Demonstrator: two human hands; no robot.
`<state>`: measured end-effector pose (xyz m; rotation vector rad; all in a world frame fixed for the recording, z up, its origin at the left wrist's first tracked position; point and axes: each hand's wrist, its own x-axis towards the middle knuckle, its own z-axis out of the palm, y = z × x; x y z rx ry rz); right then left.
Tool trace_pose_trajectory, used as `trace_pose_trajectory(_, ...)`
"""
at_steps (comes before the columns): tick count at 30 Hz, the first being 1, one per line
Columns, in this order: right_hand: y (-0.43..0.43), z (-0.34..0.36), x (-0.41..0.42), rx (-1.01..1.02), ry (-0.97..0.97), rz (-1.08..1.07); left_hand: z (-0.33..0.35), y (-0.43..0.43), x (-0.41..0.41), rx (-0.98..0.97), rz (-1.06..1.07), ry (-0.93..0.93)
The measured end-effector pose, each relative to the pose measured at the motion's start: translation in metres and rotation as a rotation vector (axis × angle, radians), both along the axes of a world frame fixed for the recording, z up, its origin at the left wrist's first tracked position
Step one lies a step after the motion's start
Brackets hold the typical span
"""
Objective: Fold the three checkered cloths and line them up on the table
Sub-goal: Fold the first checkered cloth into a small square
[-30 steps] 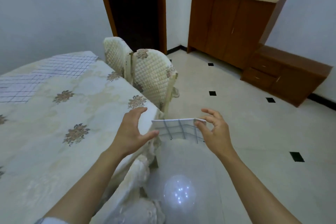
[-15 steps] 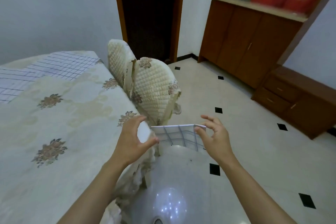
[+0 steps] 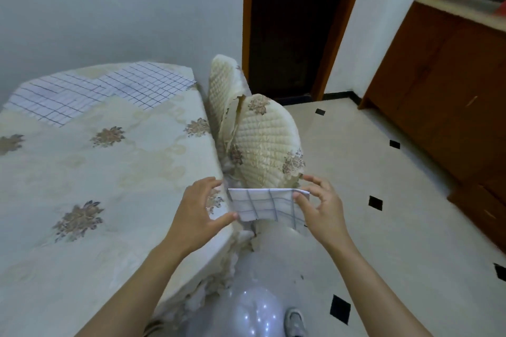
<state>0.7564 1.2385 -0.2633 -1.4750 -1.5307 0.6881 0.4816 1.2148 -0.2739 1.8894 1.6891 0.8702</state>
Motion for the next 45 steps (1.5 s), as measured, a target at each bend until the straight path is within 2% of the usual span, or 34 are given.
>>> trace_pose_trajectory(10,0.118,-0.01,0.013,-0.037,0.06,0.412,0.012,0.02,0.052,-0.066,0.403,0.074)
trace_pose_trajectory(22,0.157,-0.01,-0.093,-0.091,0.031,0.856,0.007,-0.034,0.014,-0.128,0.852,0.092)
trace_pose_trajectory(35,0.178,-0.012,-0.22,-0.018,-0.183,1.107,-0.027,-0.029,-0.075,-0.126,0.914,0.01)
trace_pose_trajectory(42,0.181,-0.034,-0.255,-0.119,-0.264,1.238,-0.048,-0.045,-0.091,-0.18,0.983,-0.106)
trace_pose_trajectory(45,0.187,-0.047,-0.267,-0.195,-0.305,1.282,-0.06,-0.051,-0.089,-0.234,1.003,-0.226)
